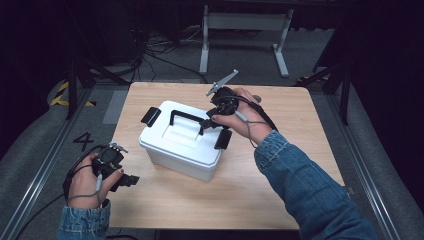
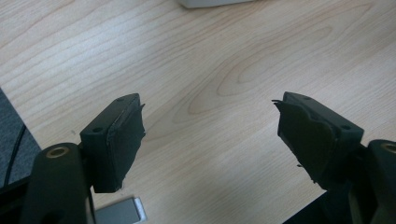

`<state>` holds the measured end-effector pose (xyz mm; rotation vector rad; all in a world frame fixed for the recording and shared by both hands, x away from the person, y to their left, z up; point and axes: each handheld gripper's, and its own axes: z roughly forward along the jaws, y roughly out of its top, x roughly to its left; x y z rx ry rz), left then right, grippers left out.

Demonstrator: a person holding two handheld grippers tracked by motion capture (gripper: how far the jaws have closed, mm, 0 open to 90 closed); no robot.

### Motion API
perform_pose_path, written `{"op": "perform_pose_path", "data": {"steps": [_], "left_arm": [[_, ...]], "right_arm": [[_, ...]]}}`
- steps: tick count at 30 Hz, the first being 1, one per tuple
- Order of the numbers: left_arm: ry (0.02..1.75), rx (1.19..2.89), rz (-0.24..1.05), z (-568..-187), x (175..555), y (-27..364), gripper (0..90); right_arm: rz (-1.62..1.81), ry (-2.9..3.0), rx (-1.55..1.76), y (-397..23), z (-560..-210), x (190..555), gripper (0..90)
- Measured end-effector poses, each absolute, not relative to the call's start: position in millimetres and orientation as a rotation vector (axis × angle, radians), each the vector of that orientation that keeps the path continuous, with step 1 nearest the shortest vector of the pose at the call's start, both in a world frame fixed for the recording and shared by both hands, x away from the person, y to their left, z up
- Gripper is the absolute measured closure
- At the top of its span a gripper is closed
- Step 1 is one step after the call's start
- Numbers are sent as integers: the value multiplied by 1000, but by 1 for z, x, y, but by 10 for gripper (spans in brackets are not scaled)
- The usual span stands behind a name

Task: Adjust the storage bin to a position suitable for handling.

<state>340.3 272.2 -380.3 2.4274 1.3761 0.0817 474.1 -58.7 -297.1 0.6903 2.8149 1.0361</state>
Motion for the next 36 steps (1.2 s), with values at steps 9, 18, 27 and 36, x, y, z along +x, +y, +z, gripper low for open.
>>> {"op": "perform_pose_path", "data": {"steps": [9, 18, 27, 36], "left_arm": [[1378, 2426, 69, -382, 346, 271, 234], [1364, 2430, 71, -382, 350, 268, 234], [1353, 2446, 66, -383, 351, 267, 232], [1353, 2448, 61, -384, 351, 266, 231]], "right_arm": [[1055, 2852, 704, -33, -305, 486, 557], [1051, 2877, 680, -15, -312, 492, 678], [1026, 2911, 590, -10, -309, 488, 839], [1008, 2917, 567, -8, -307, 484, 848]]}}
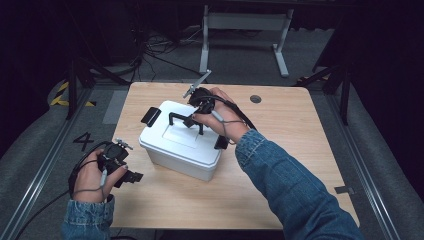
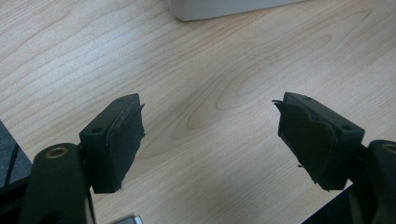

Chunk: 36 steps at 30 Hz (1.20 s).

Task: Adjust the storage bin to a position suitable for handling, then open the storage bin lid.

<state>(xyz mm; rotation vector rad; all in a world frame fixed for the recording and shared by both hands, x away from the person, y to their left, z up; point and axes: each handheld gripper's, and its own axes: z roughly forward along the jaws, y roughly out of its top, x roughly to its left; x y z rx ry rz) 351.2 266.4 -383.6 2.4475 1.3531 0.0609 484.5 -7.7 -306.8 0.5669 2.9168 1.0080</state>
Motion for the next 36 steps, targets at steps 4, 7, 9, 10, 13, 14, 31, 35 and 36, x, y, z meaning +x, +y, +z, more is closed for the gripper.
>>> {"op": "perform_pose_path", "data": {"steps": [4, 7, 9, 10, 13, 14, 31, 35, 36], "left_arm": [[1356, 2443, 60, -383, 350, 267, 231], [1355, 2441, 59, -383, 350, 267, 231], [1352, 2450, 66, -384, 350, 267, 231], [1351, 2451, 65, -384, 350, 267, 231], [1360, 2444, 59, -384, 350, 267, 231], [1360, 2442, 59, -384, 350, 267, 231], [1351, 2453, 68, -384, 352, 266, 231], [1355, 2457, 62, -385, 353, 265, 231], [1357, 2455, 59, -385, 353, 265, 231]], "right_arm": [[1002, 2916, 561, -7, -306, 484, 848], [1001, 2911, 547, -7, -306, 483, 849], [1003, 2908, 544, -7, -306, 483, 849], [1003, 2907, 541, -7, -305, 482, 849], [1018, 2895, 524, -7, -304, 481, 849], [1023, 2895, 514, -7, -303, 481, 849], [1172, 2822, 454, -25, -263, 468, 849], [1205, 2804, 456, -40, -251, 462, 849], [1205, 2804, 456, -40, -251, 462, 849]]}}
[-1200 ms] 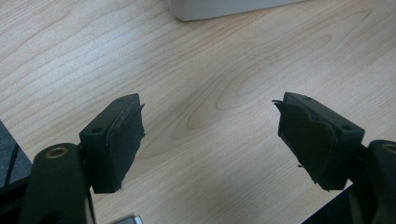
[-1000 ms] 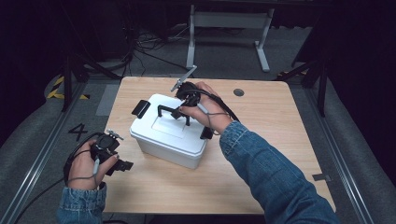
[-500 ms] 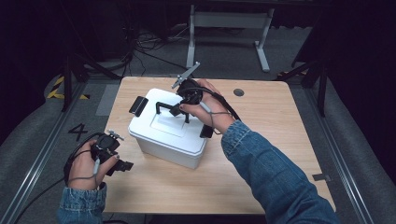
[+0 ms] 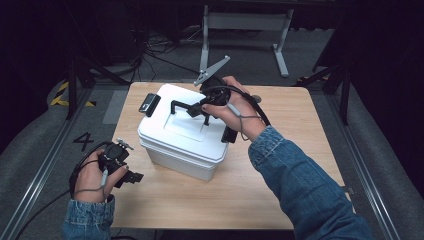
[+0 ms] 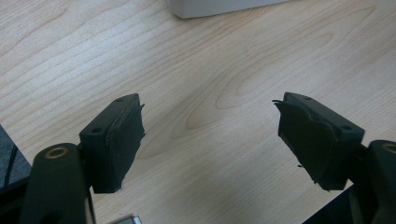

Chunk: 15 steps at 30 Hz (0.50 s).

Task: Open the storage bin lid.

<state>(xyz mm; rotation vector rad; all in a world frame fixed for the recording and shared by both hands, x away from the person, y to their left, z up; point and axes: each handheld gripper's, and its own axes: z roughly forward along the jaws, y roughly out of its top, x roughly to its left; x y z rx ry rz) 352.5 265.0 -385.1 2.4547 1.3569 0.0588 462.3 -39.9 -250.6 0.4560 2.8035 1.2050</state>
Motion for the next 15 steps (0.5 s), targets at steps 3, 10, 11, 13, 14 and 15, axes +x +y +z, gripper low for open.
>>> {"op": "perform_pose_path", "data": {"steps": [3, 10, 11, 13, 14, 15], "left_arm": [[1357, 2454, 63, -385, 353, 264, 231], [1356, 2458, 59, -386, 353, 265, 231], [1359, 2458, 61, -386, 352, 267, 231], [1365, 2455, 58, -387, 352, 267, 231], [1366, 2455, 54, -387, 352, 268, 230], [1367, 2452, 56, -388, 352, 268, 231]], "right_arm": [[1210, 2792, 457, -48, -246, 461, 848], [1218, 2779, 473, -67, -240, 459, 849], [1214, 2778, 469, -71, -239, 459, 849], [1209, 2777, 475, -78, -237, 458, 849], [1209, 2775, 478, -82, -236, 458, 849], [1207, 2772, 481, -87, -235, 457, 849]]}}
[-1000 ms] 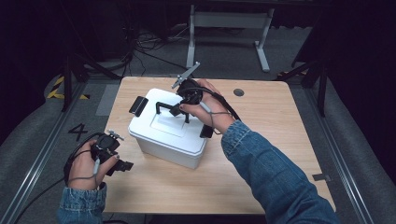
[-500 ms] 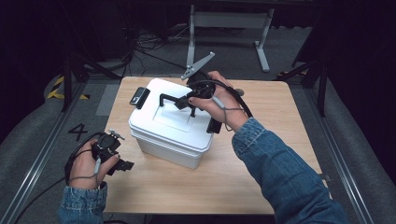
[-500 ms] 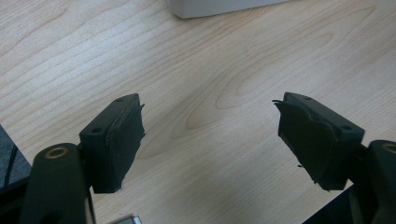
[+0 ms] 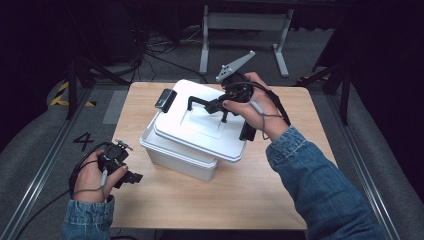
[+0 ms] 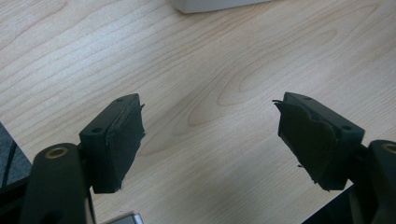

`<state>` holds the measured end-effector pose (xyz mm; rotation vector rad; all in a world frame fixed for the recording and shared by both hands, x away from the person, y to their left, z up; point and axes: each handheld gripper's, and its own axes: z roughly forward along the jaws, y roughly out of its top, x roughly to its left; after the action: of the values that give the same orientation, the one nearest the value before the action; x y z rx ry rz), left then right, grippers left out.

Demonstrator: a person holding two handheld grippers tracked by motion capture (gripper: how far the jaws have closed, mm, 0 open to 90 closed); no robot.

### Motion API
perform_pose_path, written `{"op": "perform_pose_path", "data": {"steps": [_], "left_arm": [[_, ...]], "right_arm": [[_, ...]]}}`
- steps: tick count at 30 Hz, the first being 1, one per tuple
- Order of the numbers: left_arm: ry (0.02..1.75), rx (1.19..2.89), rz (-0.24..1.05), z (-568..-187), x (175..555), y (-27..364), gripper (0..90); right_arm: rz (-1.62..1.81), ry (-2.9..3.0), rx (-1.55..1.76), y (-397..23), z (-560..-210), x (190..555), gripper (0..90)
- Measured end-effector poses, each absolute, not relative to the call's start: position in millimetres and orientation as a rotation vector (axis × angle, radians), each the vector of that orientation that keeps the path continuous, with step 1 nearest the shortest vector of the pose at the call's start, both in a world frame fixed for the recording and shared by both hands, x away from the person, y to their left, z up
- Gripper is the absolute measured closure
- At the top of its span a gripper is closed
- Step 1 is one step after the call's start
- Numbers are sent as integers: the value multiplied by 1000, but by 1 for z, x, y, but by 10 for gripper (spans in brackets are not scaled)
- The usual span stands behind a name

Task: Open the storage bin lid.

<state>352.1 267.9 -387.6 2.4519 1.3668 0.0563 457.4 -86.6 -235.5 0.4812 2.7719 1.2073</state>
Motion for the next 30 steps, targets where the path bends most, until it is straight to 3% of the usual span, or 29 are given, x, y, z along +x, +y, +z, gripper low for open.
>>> {"op": "perform_pose_path", "data": {"steps": [16, 30], "left_arm": [[1396, 2458, 40, -390, 352, 268, 232], [1410, 2437, 109, -394, 349, 269, 231]], "right_arm": [[1222, 2713, 625, -165, -234, 454, 849], [1211, 2668, 723, -218, -236, 453, 848]]}}
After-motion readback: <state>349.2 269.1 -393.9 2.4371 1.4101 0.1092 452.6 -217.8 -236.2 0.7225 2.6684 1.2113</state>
